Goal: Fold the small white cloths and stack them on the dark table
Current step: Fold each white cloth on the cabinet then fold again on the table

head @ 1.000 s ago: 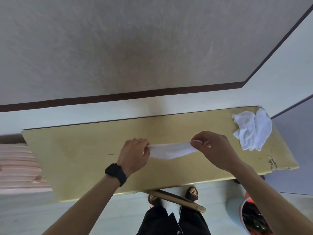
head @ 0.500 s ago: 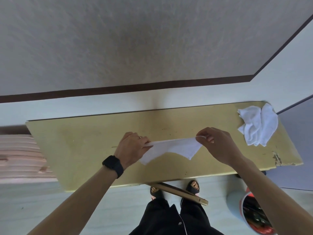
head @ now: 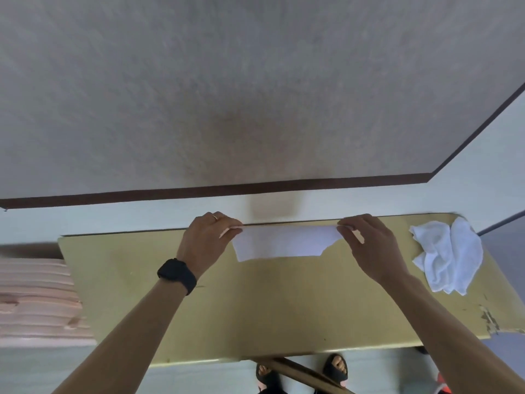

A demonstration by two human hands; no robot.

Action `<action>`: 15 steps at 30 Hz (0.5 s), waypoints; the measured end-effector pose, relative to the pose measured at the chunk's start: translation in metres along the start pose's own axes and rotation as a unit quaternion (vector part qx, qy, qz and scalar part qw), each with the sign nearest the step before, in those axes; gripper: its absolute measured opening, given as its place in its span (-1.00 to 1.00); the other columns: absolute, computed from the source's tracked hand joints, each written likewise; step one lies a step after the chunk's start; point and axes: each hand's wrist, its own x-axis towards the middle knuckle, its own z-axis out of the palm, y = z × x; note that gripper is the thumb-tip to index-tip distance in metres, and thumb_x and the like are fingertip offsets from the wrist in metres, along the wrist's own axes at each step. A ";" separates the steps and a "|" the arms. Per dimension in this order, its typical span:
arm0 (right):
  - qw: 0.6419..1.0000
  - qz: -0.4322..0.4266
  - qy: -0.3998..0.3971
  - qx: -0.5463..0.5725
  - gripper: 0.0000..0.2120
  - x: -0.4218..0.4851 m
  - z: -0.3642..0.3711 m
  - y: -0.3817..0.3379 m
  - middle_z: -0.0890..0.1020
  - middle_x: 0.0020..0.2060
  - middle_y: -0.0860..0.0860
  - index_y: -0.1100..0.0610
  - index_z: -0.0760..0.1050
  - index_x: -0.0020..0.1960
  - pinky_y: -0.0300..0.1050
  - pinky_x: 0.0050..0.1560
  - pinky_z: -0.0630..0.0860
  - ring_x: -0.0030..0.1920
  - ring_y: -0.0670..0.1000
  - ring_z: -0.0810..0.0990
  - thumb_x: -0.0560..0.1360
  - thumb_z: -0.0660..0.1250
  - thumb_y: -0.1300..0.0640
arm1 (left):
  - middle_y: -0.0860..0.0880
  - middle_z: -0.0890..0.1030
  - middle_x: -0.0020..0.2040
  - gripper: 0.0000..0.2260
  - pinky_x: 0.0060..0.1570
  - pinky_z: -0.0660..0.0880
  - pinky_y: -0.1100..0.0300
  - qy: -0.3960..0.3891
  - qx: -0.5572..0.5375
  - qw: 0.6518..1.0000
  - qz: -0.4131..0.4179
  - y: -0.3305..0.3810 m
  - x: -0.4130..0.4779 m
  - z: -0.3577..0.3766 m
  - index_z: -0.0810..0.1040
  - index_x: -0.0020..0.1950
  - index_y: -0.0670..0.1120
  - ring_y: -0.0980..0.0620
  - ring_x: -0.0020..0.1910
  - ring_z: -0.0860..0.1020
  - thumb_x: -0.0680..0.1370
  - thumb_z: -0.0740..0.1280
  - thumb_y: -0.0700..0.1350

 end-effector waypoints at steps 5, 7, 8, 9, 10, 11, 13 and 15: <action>0.999 -0.039 0.005 -0.031 -0.93 -0.027 0.018 0.010 0.61 -0.08 -0.10 0.05 0.64 -0.01 -0.08 -0.16 0.55 -0.03 0.00 0.56 0.51 0.42 0.14 | 0.10 0.68 -0.14 -0.81 -0.07 0.49 0.17 0.047 0.065 0.995 0.064 -0.012 -0.035 0.016 0.73 -0.06 0.02 0.04 -0.18 0.61 0.53 0.33 0.02; 0.998 -0.037 -0.022 -0.044 -0.92 -0.051 0.034 0.021 0.60 -0.08 -0.11 0.03 0.64 -0.02 -0.05 -0.19 0.57 -0.03 0.02 0.56 0.50 0.44 0.15 | 0.12 0.67 -0.14 -0.80 -0.03 0.49 0.14 0.028 0.074 0.995 0.067 -0.019 -0.060 0.032 0.72 -0.05 0.05 0.04 -0.16 0.62 0.54 0.30 0.04; 0.998 -0.030 -0.039 -0.050 -0.91 -0.065 0.043 0.028 0.59 -0.07 -0.10 0.02 0.64 -0.02 -0.03 -0.20 0.58 -0.03 0.04 0.57 0.49 0.46 0.16 | 0.12 0.66 -0.15 -0.80 -0.01 0.47 0.16 0.013 0.077 0.995 0.062 -0.020 -0.075 0.041 0.72 -0.06 0.07 0.05 -0.16 0.62 0.55 0.30 0.04; 0.997 -0.020 -0.057 -0.056 -0.90 -0.080 0.052 0.035 0.59 -0.07 -0.09 0.02 0.64 -0.03 -0.02 -0.20 0.59 -0.03 0.06 0.57 0.47 0.47 0.16 | 0.13 0.66 -0.17 -0.79 0.01 0.44 0.17 -0.004 0.080 0.995 0.057 -0.020 -0.091 0.052 0.72 -0.07 0.08 0.06 -0.16 0.61 0.54 0.29 0.04; 0.995 -0.006 -0.078 -0.061 -0.90 -0.096 0.061 0.043 0.59 -0.07 -0.08 0.02 0.65 -0.03 -0.01 -0.19 0.59 -0.03 0.07 0.57 0.47 0.48 0.16 | 0.13 0.66 -0.18 -0.79 0.01 0.43 0.18 -0.026 0.078 0.995 0.049 -0.019 -0.108 0.062 0.72 -0.09 0.08 0.07 -0.17 0.61 0.53 0.28 0.04; 0.992 0.011 -0.105 -0.063 -0.91 -0.113 0.069 0.049 0.59 -0.06 -0.08 0.01 0.65 -0.04 -0.02 -0.17 0.59 -0.02 0.07 0.57 0.48 0.48 0.15 | 0.12 0.66 -0.19 -0.79 0.01 0.42 0.19 -0.049 0.072 0.995 0.039 -0.017 -0.124 0.072 0.73 -0.11 0.08 0.06 -0.18 0.61 0.51 0.29 0.04; 0.983 0.036 -0.165 -0.066 -0.94 -0.146 0.084 0.059 0.60 -0.03 -0.07 0.01 0.65 -0.03 -0.03 -0.11 0.57 0.00 0.07 0.56 0.51 0.45 0.12 | 0.11 0.67 -0.21 -0.92 -0.05 0.47 0.17 -0.109 0.066 0.992 0.016 -0.016 -0.156 0.090 0.74 -0.14 0.08 0.04 -0.20 0.61 0.45 0.44 0.02; 0.969 0.069 -0.226 -0.065 -0.93 -0.174 0.096 0.067 0.60 0.00 -0.05 0.02 0.65 0.00 -0.03 -0.04 0.55 0.04 0.07 0.55 0.54 0.41 0.09 | 0.10 0.68 -0.23 -0.83 -0.13 0.55 0.18 -0.184 0.067 0.981 -0.006 -0.015 -0.187 0.107 0.74 -0.17 0.08 0.02 -0.24 0.62 0.30 0.64 -0.07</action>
